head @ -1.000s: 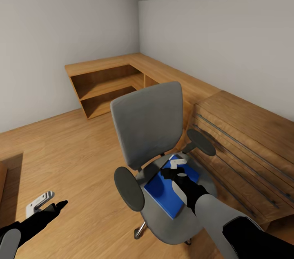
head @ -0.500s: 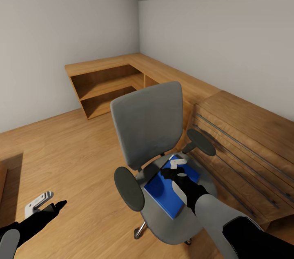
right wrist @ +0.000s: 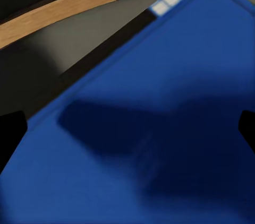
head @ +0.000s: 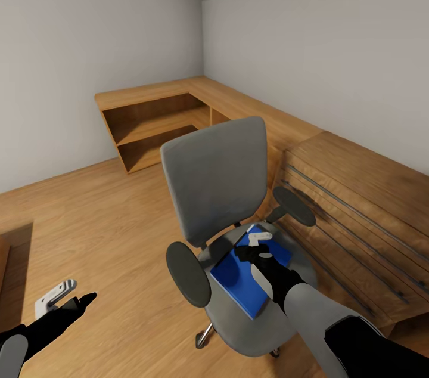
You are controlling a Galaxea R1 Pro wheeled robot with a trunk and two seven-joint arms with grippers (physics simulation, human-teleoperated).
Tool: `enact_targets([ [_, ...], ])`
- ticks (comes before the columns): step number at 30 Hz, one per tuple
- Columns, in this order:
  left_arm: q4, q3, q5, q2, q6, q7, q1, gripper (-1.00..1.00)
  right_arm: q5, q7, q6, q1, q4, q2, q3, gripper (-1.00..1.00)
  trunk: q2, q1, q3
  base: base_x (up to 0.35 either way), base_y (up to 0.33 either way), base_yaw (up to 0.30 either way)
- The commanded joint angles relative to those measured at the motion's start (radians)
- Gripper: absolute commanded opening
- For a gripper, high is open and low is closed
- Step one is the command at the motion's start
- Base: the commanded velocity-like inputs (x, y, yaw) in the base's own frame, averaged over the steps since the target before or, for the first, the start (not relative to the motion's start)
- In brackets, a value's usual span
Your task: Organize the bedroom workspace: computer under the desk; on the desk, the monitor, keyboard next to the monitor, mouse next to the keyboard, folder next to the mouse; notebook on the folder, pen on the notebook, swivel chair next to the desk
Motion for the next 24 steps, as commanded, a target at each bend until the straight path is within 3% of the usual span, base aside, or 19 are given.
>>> enact_targets([
  [1, -0.001, 0.0, 0.011, 0.0, 0.004, 0.009, -0.001, 1.0, -0.009, -0.007, 0.006, 0.0, -0.002, -0.001, 0.009, 1.0, 0.0, 0.0, -0.001, 0.0, 0.0, 0.0],
  [16, -0.001, 0.0, 0.011, -0.001, 0.003, 0.006, -0.001, 1.0, -0.009, -0.007, 0.006, 0.0, -0.002, -0.001, 0.009, 1.0, 0.0, 0.0, -0.001, -0.002, 0.0, 0.0],
  [24, -0.001, 0.0, 0.011, -0.001, 0.003, 0.006, -0.001, 1.0, -0.009, -0.007, 0.006, 0.0, -0.002, -0.002, 0.009, 1.0, 0.0, 0.0, -0.001, -0.139, 0.0, 0.0],
])
